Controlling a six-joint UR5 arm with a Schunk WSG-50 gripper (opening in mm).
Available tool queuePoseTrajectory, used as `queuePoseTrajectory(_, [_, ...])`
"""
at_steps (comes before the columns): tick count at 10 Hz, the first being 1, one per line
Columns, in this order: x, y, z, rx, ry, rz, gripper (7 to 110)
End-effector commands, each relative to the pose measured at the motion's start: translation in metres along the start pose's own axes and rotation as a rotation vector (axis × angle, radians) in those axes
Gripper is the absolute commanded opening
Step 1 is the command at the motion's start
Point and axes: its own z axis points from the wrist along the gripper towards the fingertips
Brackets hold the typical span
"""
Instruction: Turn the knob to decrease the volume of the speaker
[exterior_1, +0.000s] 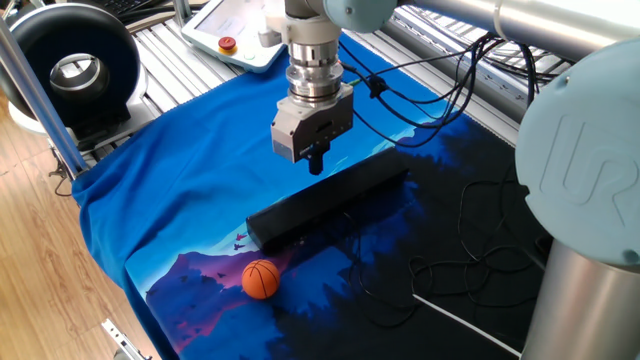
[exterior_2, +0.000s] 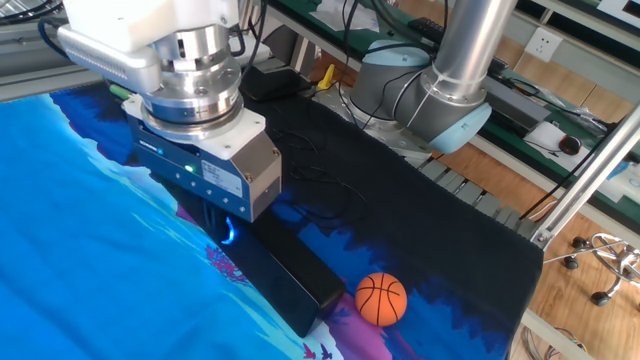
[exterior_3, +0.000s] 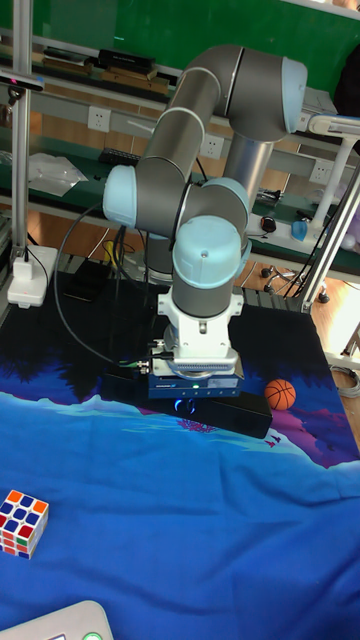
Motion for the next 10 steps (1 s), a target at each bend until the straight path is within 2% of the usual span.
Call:
queuePoseTrajectory(1, [-0.005,0.003,0.003,-0.017,-0.011,0.006,7])
queuePoseTrajectory(10, [0.0,-0.009,0.013,0.007,-0.008,0.003,7])
